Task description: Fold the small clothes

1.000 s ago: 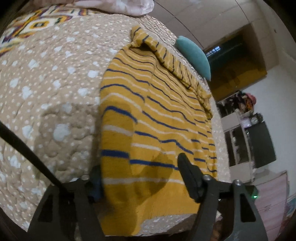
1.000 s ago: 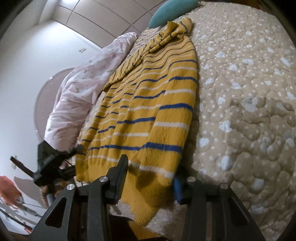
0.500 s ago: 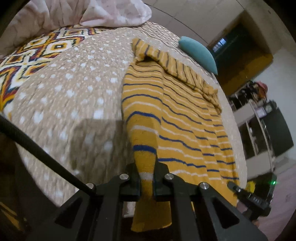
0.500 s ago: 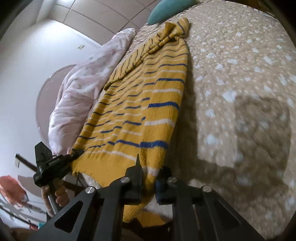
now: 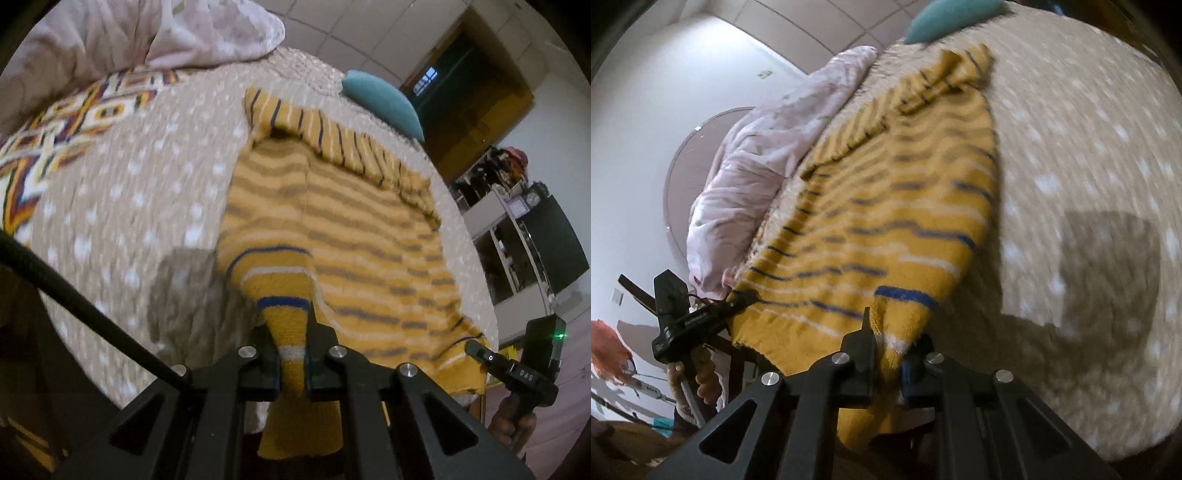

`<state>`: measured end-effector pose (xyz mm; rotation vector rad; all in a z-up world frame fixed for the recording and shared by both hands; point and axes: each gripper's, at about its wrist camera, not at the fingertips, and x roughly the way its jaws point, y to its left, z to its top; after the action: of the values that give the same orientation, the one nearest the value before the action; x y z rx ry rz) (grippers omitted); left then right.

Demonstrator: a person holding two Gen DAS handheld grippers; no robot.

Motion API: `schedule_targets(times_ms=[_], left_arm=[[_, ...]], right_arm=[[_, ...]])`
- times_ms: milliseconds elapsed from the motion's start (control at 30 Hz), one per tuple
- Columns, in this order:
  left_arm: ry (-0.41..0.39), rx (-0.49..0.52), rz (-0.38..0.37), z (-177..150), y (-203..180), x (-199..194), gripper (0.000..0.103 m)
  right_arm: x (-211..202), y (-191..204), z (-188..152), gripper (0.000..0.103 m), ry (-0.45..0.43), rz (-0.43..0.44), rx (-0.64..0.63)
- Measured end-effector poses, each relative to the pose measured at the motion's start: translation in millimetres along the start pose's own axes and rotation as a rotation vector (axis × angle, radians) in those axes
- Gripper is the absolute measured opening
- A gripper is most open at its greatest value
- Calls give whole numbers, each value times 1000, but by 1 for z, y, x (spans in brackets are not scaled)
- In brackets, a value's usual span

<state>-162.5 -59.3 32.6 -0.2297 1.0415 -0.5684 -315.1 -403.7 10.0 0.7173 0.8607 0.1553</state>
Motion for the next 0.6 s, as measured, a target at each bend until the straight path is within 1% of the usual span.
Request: schedule_targets(times_ms=[133,233,367,467,600], left_arm=[[-47,-19,-4,33,-6,1,8],[-67,-40,-27,63,-11,5,8],[-107,-48,-25,113,-26,18,8],[-119,-69,-18,142,-34,32,8],[-112,-79,0,164,-37,53,8]], right_arm=[[7,9,37,11,-42,-19,-34],[11,15,66,11,-76,-33,-45],[13,27,116,11,-143,-38,-46],[14,31,151,11,-192,-43,-35],[25,24,180,11,-206,-51,8]])
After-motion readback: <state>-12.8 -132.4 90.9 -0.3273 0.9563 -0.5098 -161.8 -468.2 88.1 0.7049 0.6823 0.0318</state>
